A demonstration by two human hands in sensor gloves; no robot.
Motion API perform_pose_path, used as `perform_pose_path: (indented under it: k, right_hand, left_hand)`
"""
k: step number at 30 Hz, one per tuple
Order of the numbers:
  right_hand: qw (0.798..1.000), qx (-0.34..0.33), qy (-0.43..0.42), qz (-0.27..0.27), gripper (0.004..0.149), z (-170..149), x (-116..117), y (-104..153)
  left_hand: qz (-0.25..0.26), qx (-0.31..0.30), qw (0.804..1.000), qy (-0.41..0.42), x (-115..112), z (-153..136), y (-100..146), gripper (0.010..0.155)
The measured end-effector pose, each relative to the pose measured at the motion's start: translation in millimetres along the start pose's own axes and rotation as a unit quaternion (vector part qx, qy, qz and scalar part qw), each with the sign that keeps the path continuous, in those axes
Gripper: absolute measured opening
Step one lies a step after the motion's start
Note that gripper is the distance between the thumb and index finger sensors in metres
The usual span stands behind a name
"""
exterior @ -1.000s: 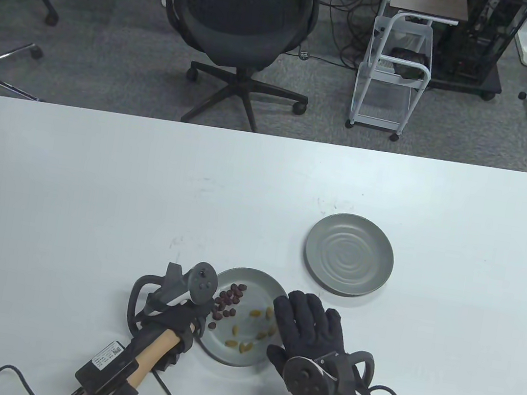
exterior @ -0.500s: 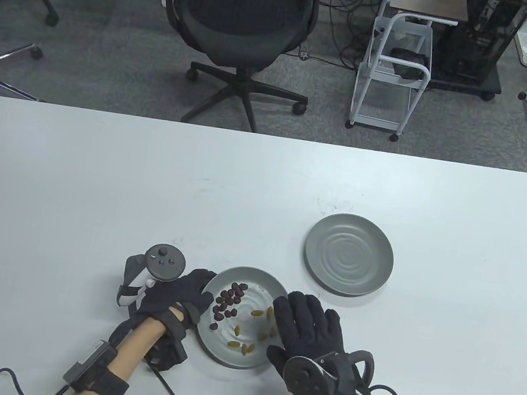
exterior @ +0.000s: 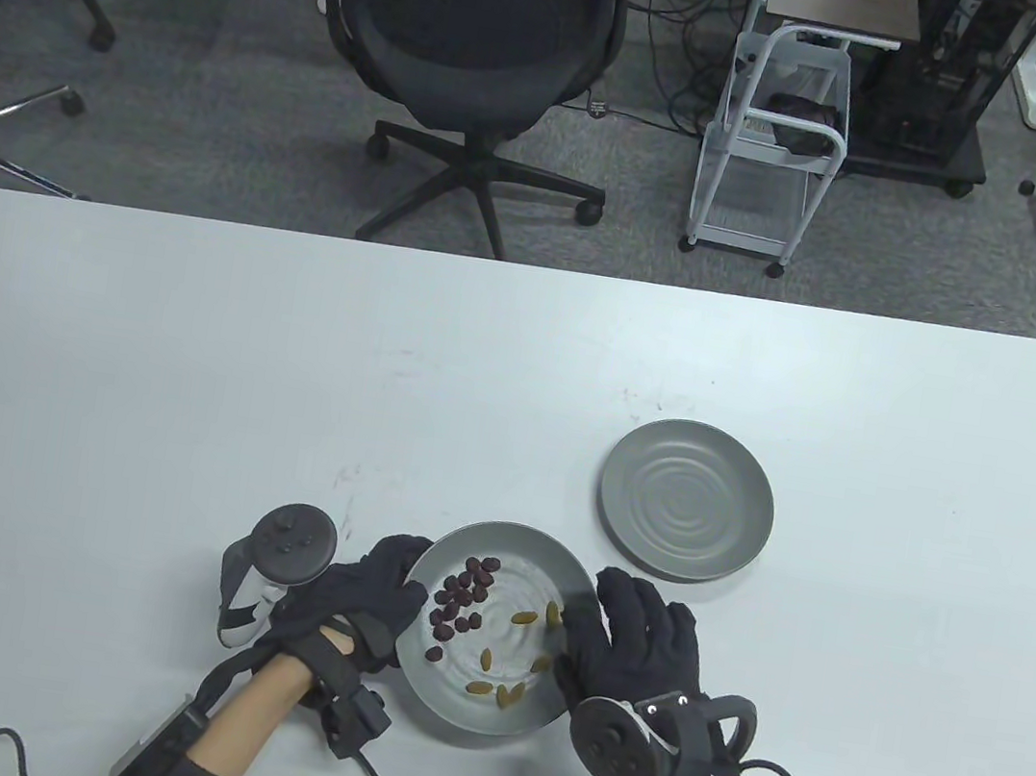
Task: Pick raisins with hand pinch into plate
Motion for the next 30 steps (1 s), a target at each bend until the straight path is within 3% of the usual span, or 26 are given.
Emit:
perform_pose_path:
  k: [3,7,12,15,20,30]
  right_hand:
    - [1.0,-0.021,0.008,0.006,0.05,9.5,-5.0,-6.4]
    - [0.993,-0.069,0.061,0.076,0.055,27.4,4.7,-24.6]
    - [0.975,-0.075,0.155,0.141,0.056,43.7,20.8,-47.1]
    - [0.971,-0.076,0.143,0.176,0.053,50.3,27.3,-57.7]
    - [0.968,-0.115,0.144,0.17,0.043,62.3,31.7,-70.5]
    - [0.967,-0.133,0.123,0.181,0.043,64.2,41.9,-81.5]
  left_hand:
    - [-0.006,-0.013,1.0,0.003,0.1,5.6,2.5,0.058]
    - [-0.003,-0.021,1.0,0.019,0.7,9.4,3.7,0.058]
    - [-0.004,-0.028,0.999,0.033,3.5,10.5,5.6,0.058]
    - [-0.003,-0.028,0.999,0.042,5.8,10.9,6.4,0.058]
    - [0.014,-0.03,0.998,0.054,10.8,8.4,7.8,0.058]
    - [0.018,-0.016,0.998,0.058,17.7,-2.5,5.4,0.058]
Point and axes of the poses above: the tracker on the back of each hand, its own z axis roughly to the thumb side, its own y axis roughly from the fingertips to the wrist, x = y × z, the point moved 3 cm from there along -y, roughly from the wrist to the fingertips, and after that the axes turned 13 degrees about -y, right-handed, at the moved point
